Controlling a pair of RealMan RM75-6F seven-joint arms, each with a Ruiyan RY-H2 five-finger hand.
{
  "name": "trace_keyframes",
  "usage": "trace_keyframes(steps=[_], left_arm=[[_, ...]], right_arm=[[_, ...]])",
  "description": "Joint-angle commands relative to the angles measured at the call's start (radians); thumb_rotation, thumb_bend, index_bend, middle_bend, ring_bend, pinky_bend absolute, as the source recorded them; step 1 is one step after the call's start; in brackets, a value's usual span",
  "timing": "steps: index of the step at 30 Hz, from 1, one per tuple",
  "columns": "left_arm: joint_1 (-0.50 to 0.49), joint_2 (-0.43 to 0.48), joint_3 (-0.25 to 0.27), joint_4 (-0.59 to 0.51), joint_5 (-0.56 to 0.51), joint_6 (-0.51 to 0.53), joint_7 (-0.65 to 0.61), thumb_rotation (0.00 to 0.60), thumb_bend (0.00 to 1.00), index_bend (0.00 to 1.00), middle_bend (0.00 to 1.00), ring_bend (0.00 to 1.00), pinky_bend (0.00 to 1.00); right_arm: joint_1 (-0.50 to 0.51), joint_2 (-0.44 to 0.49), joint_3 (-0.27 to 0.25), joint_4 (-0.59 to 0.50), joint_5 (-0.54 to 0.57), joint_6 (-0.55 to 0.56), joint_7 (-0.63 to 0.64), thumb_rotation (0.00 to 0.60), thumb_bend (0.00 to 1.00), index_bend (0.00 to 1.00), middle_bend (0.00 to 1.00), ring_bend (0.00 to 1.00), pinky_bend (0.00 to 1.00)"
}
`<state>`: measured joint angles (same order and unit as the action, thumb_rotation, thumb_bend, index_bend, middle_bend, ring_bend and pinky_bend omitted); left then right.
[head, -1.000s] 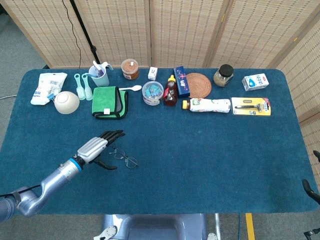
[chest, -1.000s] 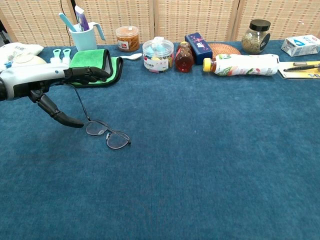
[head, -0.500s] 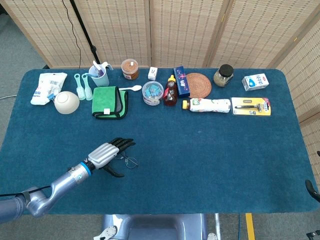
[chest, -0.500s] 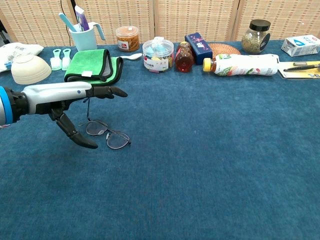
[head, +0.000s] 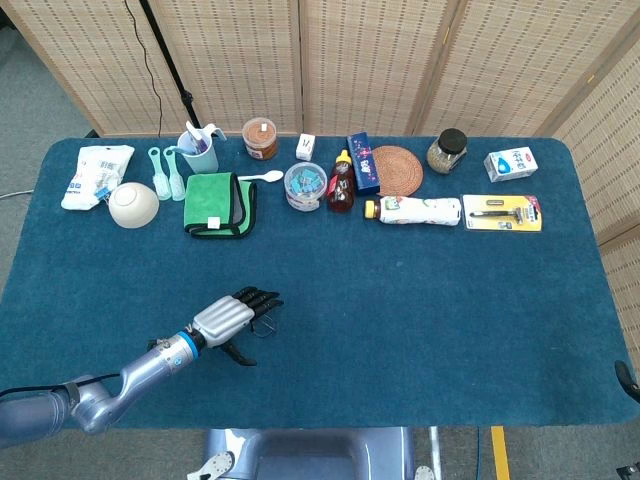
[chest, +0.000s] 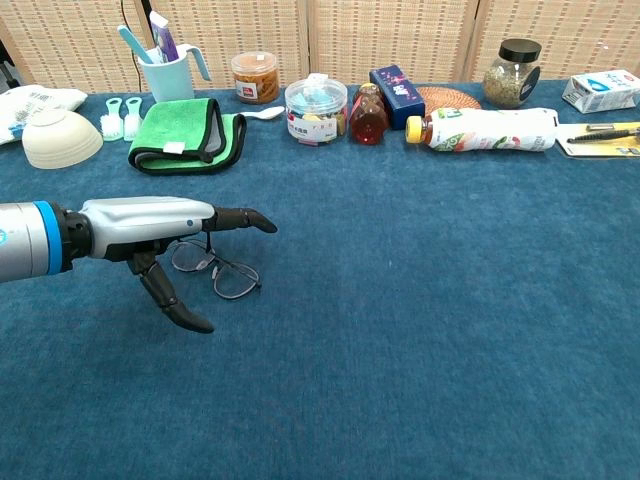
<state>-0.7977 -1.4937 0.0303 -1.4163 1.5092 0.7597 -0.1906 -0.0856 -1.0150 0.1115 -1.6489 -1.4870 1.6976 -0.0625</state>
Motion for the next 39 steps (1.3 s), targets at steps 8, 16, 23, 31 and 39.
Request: trace_keyframes(steps=[8,16,23,31,39], left_arm=[[0.011,-0.018,-0.029,-0.018,-0.031,0.032,-0.021,0.427,0.05,0.00,0.00,0.00,0.00],[0.049,-0.028,-0.051,-0.032,0.003,0.128,-0.287,0.413,0.05,0.00,0.00,0.00,0.00],[0.062,-0.068,-0.036,0.025,0.052,0.177,-0.566,0.358,0.04,0.00,0.00,0.00,0.00],[0.045,-0.107,-0.014,0.106,0.088,0.169,-0.871,0.350,0.03,0.00,0.00,0.00,0.00],[0.042,-0.163,0.017,0.196,0.127,0.200,-0.977,0.347,0.03,0.00,0.00,0.00,0.00]], right_arm=[[-0.003,-0.002,-0.001,0.005,0.001,0.002,0.007,0.600,0.30,0.14,0.03,0.11,0.18],[0.001,-0.009,-0.002,0.014,0.000,-0.008,0.013,0.600,0.30,0.14,0.03,0.11,0.18],[0.003,-0.009,-0.001,0.016,-0.001,-0.011,0.014,0.600,0.30,0.14,0.03,0.11,0.18],[0.000,-0.007,-0.001,0.014,0.003,-0.010,0.011,0.600,0.30,0.14,0.03,0.11,0.18],[0.000,-0.003,0.000,0.010,0.004,-0.010,0.006,0.600,0.30,0.14,0.03,0.11,0.18]])
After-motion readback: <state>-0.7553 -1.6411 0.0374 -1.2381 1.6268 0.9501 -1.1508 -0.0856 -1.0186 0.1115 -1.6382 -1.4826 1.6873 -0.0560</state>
